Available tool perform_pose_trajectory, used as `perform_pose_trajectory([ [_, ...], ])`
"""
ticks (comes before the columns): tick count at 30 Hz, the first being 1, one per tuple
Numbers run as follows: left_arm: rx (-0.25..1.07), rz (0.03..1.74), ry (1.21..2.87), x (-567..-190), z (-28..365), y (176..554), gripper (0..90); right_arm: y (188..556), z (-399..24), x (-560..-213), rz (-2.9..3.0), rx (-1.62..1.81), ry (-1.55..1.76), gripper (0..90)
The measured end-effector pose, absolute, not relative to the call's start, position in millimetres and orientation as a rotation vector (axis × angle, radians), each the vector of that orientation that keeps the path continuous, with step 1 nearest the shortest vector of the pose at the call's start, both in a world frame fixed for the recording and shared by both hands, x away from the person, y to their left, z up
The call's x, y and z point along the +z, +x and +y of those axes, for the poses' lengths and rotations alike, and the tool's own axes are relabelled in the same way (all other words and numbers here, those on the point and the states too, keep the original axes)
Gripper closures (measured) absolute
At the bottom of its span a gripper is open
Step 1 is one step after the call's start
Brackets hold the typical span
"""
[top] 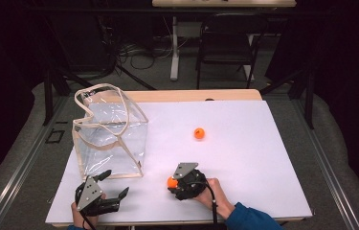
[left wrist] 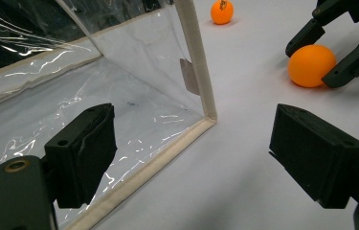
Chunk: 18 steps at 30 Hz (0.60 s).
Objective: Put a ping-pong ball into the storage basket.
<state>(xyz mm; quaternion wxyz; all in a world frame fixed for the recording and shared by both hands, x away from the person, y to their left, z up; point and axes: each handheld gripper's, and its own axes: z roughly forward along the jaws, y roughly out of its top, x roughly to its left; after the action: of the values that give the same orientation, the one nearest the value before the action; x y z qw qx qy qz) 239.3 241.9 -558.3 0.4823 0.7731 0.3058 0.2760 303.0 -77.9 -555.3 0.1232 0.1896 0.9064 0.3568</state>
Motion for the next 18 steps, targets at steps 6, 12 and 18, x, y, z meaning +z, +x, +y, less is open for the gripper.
perform_pose_trajectory([
  [6, 0.672, 0.745, 1.884, -558.3, 241.9, 239.2, 16.1, 302.9, -78.0, -555.5, 2.647, 1.033, 0.552, 49.6],
  [12, 0.672, 0.745, 1.884, -558.2, 242.0, 239.2, 16.0, 302.5, -77.7, -555.3, 2.65, 1.036, 0.543, 50.1],
  [18, 0.672, 0.744, 1.884, -558.2, 241.9, 239.2, 16.0, 301.4, -78.7, -553.2, 2.637, 1.057, 0.536, 50.2],
])
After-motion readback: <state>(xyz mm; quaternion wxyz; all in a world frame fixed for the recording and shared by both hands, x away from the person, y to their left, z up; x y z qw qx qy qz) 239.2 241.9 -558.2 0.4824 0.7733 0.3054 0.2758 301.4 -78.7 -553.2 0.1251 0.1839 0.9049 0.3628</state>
